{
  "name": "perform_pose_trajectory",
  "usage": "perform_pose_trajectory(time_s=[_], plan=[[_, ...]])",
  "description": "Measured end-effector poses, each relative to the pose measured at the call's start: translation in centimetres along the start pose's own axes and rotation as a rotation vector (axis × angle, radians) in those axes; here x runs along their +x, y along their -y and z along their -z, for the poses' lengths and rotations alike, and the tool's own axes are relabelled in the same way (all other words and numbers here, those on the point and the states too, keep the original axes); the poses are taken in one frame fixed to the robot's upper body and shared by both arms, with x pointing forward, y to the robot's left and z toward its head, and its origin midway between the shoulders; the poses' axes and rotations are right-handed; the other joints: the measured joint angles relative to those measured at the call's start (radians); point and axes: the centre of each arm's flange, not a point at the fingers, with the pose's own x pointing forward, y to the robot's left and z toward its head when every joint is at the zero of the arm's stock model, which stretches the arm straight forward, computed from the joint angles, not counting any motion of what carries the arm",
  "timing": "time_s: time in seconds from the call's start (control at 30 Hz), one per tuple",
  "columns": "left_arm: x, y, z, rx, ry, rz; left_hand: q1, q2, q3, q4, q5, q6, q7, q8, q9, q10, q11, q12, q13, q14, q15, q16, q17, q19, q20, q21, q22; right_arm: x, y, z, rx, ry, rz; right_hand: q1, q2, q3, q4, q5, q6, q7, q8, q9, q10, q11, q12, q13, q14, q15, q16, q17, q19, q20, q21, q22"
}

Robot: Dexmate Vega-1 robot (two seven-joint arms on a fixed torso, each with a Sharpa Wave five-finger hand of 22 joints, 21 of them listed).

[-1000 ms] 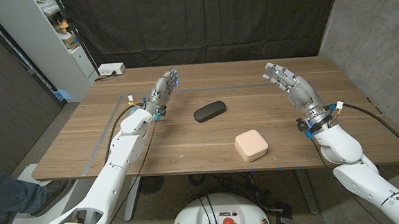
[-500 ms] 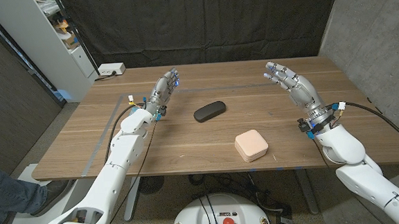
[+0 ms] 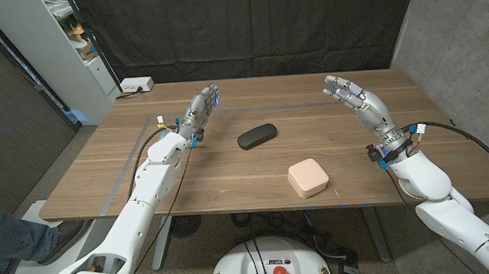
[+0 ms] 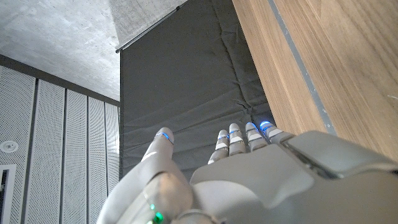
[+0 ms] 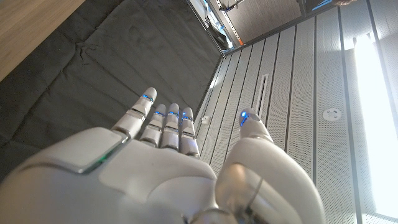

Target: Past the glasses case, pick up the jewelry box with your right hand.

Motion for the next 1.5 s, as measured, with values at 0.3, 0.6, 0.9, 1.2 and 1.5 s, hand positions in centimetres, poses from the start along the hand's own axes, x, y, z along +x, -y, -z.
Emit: perform_pose_trajectory(time_s=[0.3,0.6,0.9,1.2,1.5], plan=[[0.2,-0.1,-0.1,0.001,0.0,0.0,0.0,0.0,0.0,0.0,0.0,0.0,0.0,0.0,0.0,0.0,0.0,0.0,0.0,0.0,0.0,0.0,0.0,0.0,0.0,0.0,0.0,-0.1,0.0,-0.4,-0.029,0.005,-0.019,0.005,-0.005,-0.004,-0.004,0.0,0.0,0.0,0.0,0.0,0.0,0.0,0.0,0.0,0.0,0.0,0.0,0.0,0.0,0.0,0.0,0.0],[0.4,0.0,0.1,0.0,-0.004,0.005,0.0,0.0,0.0,0.0,0.0,0.0,0.0,0.0,0.0,0.0,0.0,0.0,0.0,0.0,0.0,0.0,0.0,0.0,0.0,0.0,0.0,-0.4,-0.1,-0.6,-0.053,0.006,-0.038,0.012,-0.012,-0.004,-0.004,0.0,0.0,0.0,0.0,0.0,0.0,0.0,0.0,0.0,0.0,0.0,0.0,0.0,0.0,0.0,0.0,0.0],[0.5,0.1,0.1,0.001,-0.004,0.005,0.0,0.0,0.0,0.0,0.0,0.0,0.0,0.0,0.0,0.0,0.0,0.0,0.0,0.0,0.0,0.0,0.0,0.0,0.0,0.0,0.0,-0.8,-0.2,-1.0,-0.089,0.002,-0.07,0.012,-0.012,-0.004,-0.004,0.0,0.005,-0.006,0.0,0.0,0.0,0.0,0.0,0.0,0.0,0.0,0.0,0.0,0.0,0.0,0.0,0.0],[0.3,0.2,0.1,0.003,-0.003,0.007,0.0,0.0,0.0,0.0,0.0,0.0,0.0,0.0,0.0,0.0,0.0,0.0,0.0,0.0,0.0,0.0,0.0,0.0,0.0,0.004,0.0,-1.0,-0.2,-1.3,-0.118,0.004,-0.093,0.015,-0.015,-0.004,-0.004,0.0,0.005,-0.005,0.0,0.0,0.0,0.0,0.0,0.0,0.0,0.0,0.0,0.0,0.0,0.0,0.0,0.0],[0.0,0.1,0.1,0.005,-0.009,0.006,0.0,0.0,-0.004,-0.004,0.0,0.0,0.0,0.0,0.0,0.0,0.0,0.0,0.0,0.0,0.0,0.0,0.0,0.0,0.0,0.004,0.0,-1.2,-0.5,-1.8,-0.158,0.01,-0.126,0.016,-0.016,-0.003,-0.005,0.0,0.005,-0.005,0.0,0.0,0.004,-0.004,0.0,0.0,0.0,0.0,0.0,0.0,0.0,0.0,0.0,0.0]])
